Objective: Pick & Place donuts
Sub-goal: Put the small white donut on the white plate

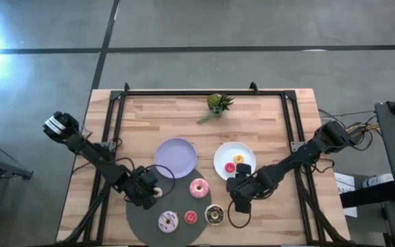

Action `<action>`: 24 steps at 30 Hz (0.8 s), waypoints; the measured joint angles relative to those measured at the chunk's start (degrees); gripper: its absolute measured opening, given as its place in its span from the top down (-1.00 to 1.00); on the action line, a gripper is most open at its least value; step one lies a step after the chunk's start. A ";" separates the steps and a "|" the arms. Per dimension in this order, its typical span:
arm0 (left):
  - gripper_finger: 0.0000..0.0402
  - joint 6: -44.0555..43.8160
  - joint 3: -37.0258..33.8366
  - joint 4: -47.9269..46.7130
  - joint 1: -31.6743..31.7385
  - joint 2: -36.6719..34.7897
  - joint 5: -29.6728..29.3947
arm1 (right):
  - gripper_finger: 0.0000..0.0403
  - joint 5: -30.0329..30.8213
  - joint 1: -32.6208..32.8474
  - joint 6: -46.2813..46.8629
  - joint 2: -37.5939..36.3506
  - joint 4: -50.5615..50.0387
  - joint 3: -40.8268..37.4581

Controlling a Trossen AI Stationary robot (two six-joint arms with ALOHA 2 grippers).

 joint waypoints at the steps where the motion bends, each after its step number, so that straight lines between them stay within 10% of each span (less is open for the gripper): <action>1: 0.46 0.04 0.46 -0.02 0.00 0.70 0.06 | 0.05 0.00 0.00 0.00 0.00 -0.01 0.00; 16: 0.99 5.18 8.87 -10.68 2.04 1.29 -0.55 | 0.14 13.44 0.15 9.90 -10.04 -6.33 -0.06; 24: 1.00 31.74 13.56 -0.07 19.15 -0.38 0.35 | 0.15 17.89 0.16 23.21 -20.30 -15.52 -4.62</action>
